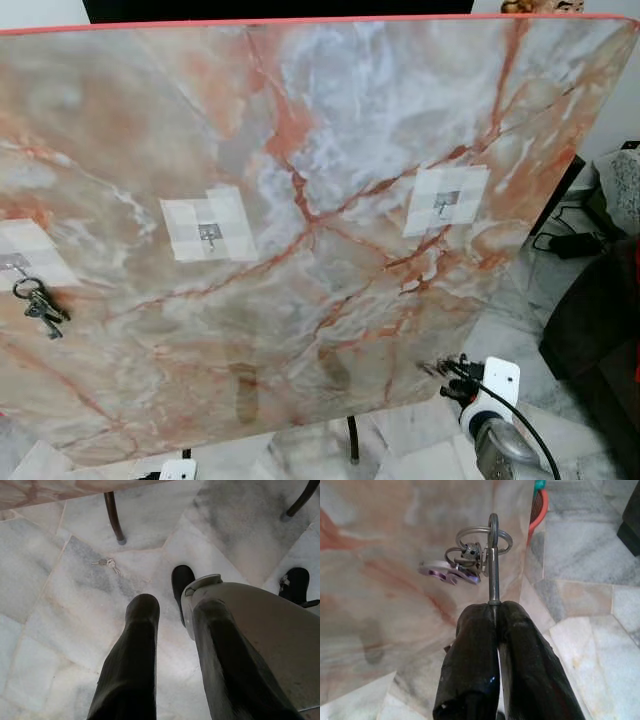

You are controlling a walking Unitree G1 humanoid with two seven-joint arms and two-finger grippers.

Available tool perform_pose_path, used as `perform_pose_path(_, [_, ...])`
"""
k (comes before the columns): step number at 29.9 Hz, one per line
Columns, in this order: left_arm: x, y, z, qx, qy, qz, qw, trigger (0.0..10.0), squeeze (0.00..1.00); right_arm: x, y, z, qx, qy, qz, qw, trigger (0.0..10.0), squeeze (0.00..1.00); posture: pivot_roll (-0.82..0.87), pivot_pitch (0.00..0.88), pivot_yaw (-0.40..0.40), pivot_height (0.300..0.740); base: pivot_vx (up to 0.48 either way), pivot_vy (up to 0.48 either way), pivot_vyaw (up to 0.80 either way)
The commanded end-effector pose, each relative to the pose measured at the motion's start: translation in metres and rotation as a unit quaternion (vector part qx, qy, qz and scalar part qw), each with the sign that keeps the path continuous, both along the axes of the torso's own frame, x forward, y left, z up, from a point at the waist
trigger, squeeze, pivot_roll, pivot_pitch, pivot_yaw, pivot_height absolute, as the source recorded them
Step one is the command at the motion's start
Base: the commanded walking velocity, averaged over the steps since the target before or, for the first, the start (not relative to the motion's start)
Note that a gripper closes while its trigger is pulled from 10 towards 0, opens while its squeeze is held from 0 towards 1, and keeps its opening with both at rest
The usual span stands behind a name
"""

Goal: Hang keys on a hook

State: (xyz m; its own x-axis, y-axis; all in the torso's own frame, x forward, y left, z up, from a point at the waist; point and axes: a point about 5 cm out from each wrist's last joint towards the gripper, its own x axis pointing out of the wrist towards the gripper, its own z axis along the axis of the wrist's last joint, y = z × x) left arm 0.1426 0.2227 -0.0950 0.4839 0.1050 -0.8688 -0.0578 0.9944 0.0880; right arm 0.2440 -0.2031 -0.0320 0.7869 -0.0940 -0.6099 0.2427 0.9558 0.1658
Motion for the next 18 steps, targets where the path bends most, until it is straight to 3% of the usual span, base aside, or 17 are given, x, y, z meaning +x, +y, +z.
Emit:
perform_pose_path(1, [-0.004, -0.001, -0.002, -0.003, 0.009, -0.008, 1.0, 10.0, 0.0, 0.01, -0.001, 0.01, -0.003, -0.019, -0.003, 1.0, 10.0, 0.0, -0.04, 0.0, -0.05, 0.74, 0.0, 0.0, 0.0])
perform_pose_path(11, [-0.003, -0.001, -0.001, -0.003, 0.01, -0.012, 1.0, 10.0, 0.0, 0.016, 0.004, 0.018, -0.005, -0.036, 0.011, 0.999, 10.0, 0.0, -0.04, 0.0, -0.049, 0.74, -0.221, 0.0, 0.0])
perform_pose_path(18, [-0.003, -0.001, -0.001, -0.009, 0.005, -0.01, 1.0, 10.0, 0.0, 0.019, 0.004, 0.022, -0.005, -0.042, 0.009, 0.999, 10.0, 0.0, -0.04, 0.0, -0.049, 0.74, 0.0, 0.0, 0.0])
